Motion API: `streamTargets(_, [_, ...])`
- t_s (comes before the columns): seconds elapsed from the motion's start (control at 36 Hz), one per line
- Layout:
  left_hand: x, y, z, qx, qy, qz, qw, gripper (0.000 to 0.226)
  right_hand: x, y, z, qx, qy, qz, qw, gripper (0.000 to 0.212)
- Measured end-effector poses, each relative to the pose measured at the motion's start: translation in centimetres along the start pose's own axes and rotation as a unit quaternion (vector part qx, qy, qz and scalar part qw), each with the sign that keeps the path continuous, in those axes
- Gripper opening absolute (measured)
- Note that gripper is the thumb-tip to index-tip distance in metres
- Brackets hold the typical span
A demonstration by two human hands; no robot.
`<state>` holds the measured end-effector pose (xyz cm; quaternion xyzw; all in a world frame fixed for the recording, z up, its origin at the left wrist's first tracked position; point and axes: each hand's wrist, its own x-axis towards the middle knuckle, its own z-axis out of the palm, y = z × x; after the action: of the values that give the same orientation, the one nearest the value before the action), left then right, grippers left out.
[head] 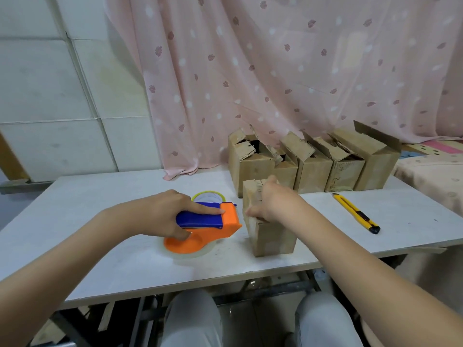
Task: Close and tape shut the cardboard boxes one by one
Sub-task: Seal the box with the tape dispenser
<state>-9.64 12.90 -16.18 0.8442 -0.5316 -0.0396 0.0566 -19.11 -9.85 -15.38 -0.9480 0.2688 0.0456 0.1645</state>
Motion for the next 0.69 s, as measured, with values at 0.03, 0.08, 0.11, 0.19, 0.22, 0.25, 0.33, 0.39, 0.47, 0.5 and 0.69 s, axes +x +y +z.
streamTargets(0.03, [0.0,0.0,0.0,0.001,-0.002,-0.002,1.000,0.079,0.2,-0.3,-0.2,-0.014,-0.015,0.006,1.000,0.089])
streamTargets(0.08, [0.0,0.0,0.0,0.002,-0.005,-0.007,1.000,0.078,0.5,-1.0,-0.7,-0.042,-0.044,0.016,0.998,0.099])
streamTargets(0.11, [0.0,0.0,0.0,0.001,-0.006,-0.009,1.000,0.078,0.5,-1.2,-1.0,-0.057,-0.060,0.020,0.996,0.099])
streamTargets(0.19, [-0.2,-0.2,0.0,-0.003,-0.006,-0.012,1.000,0.078,0.4,-1.3,-2.0,-0.053,-0.079,0.017,0.995,0.087])
streamTargets(0.22, [-0.3,-0.3,0.0,-0.007,-0.006,-0.011,1.000,0.079,0.4,-1.2,-2.2,-0.035,-0.077,0.006,0.996,0.093])
streamTargets(0.25, [-0.4,-0.3,0.0,-0.010,-0.005,-0.010,1.000,0.080,0.4,-1.0,-2.4,-0.018,-0.072,-0.005,0.997,0.101])
streamTargets(0.33, [-0.5,-0.4,0.0,-0.016,0.001,-0.004,1.000,0.083,0.1,-0.1,-2.9,0.037,-0.071,-0.021,0.997,0.098])
streamTargets(0.39, [-0.7,-0.4,0.0,-0.026,0.002,-0.007,1.000,0.084,0.4,0.7,-3.1,0.094,-0.077,-0.023,0.992,0.068])
streamTargets(0.47, [-0.9,-0.3,-0.1,-0.037,0.005,-0.006,0.999,0.085,0.7,1.8,-3.1,0.175,-0.091,-0.024,0.980,0.044])
streamTargets(0.5, [-0.9,-0.2,-0.2,-0.041,0.005,-0.004,0.999,0.085,0.7,2.1,-3.1,0.194,-0.095,-0.023,0.976,0.045])
streamTargets(0.69, [-0.9,-0.1,0.2,-0.045,0.004,-0.011,0.999,0.086,1.3,4.9,-3.1,0.288,-0.127,-0.005,0.949,0.035])
